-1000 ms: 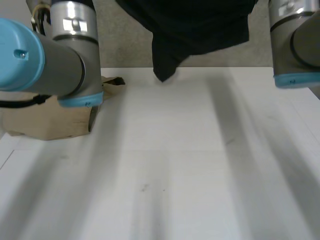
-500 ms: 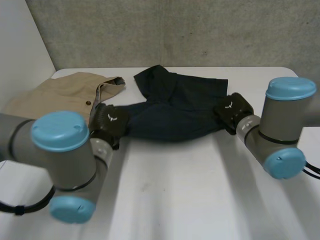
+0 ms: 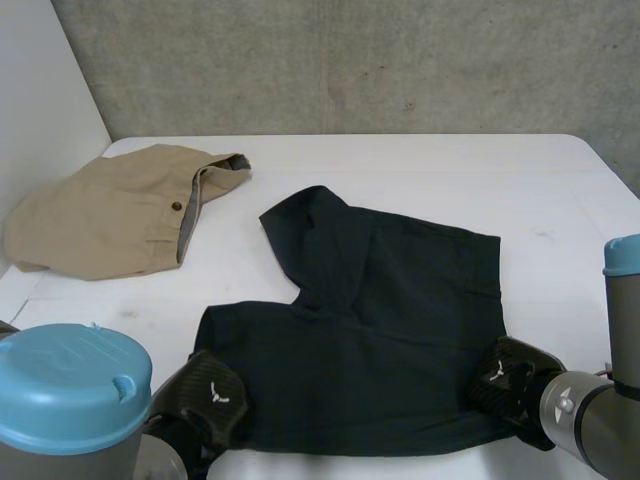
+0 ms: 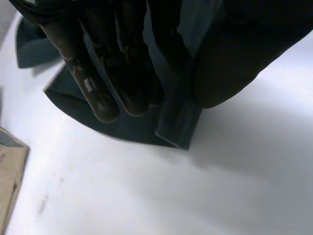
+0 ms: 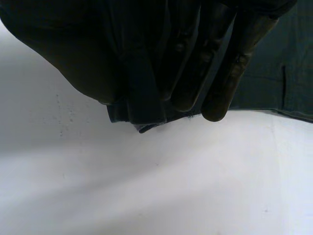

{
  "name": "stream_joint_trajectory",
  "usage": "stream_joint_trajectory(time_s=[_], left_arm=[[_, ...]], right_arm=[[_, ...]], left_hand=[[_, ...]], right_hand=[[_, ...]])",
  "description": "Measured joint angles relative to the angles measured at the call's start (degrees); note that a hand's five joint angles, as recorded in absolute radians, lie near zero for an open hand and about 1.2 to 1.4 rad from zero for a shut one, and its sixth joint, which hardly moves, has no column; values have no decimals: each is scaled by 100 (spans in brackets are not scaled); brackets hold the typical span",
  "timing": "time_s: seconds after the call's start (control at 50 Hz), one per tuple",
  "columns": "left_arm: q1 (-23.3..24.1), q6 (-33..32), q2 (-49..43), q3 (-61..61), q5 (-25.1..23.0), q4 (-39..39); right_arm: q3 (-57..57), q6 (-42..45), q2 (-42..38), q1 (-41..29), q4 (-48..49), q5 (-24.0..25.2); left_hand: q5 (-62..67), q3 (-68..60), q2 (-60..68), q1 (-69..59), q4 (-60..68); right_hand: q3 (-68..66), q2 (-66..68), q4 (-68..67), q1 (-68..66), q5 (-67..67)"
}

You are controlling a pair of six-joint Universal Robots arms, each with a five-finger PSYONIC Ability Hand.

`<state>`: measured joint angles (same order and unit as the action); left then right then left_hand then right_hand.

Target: Fold the laundry.

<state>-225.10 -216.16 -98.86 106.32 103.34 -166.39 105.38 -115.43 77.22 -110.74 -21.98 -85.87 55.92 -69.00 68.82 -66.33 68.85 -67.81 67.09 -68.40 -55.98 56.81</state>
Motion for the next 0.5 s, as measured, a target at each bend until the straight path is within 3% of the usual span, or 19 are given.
stream_joint_trajectory(time_s=[0.06, 0.12, 0.14, 0.16, 0.18, 0.2, 0.32, 0.4, 0.48, 0.5], left_arm=[[-5, -4, 7, -93, -3, -133], [-17, -33, -9, -179, -17, -239], [-21, -51, -17, -219, -22, -279], [-26, -67, -25, -257, -27, -314], [-31, -78, -32, -299, -32, -357], [-41, -88, -38, -374, -40, -444], [-143, -107, -67, -848, -151, -1148], [-409, -92, -242, -1412, -682, -1931], [-674, 2, -659, -1925, -1331, -2210], [-810, 85, -976, -2251, -1679, -2272]], right_arm=[[48, -12, 22, 10, 211, 5], [63, -70, 17, 9, 363, 9], [67, -97, 13, 7, 404, 12], [72, -122, 8, 6, 435, 15], [77, -142, 3, 5, 454, 18], [85, -164, -1, 4, 474, 23], [184, -237, -14, -12, 538, 70], [296, -250, -16, -40, 611, 102], [370, -254, -16, -57, 691, 113], [401, -259, -18, -62, 743, 114]], left_hand=[[-32, 48, -43, 56, -49], [-1745, 2098, -2105, 2077, -1984], [-1745, 2098, -2105, 2077, -1984], [-3755, 3971, -4016, 4390, -4028], [-3755, 3971, -4016, 4390, -4028], [-5033, 5319, -5398, 5484, -5379], [-5336, 5676, -5704, 5542, -5719], [-5334, 5674, -5700, 5528, -5713], [-5205, 5547, -5517, 5314, -5557], [-5055, 5399, -5350, 5105, -5387]], right_hand=[[0, 0, 0, 0, 0], [0, 0, 0, 0, 0], [0, 0, 0, 0, 1], [0, 0, 0, 0, 2], [0, 0, 0, 0, 1], [0, 0, 0, 0, 2], [0, 0, 0, -10, 2], [0, 0, 0, -24, 1], [0, 0, 1, -24, 2], [0, 0, 1, -24, 2]])
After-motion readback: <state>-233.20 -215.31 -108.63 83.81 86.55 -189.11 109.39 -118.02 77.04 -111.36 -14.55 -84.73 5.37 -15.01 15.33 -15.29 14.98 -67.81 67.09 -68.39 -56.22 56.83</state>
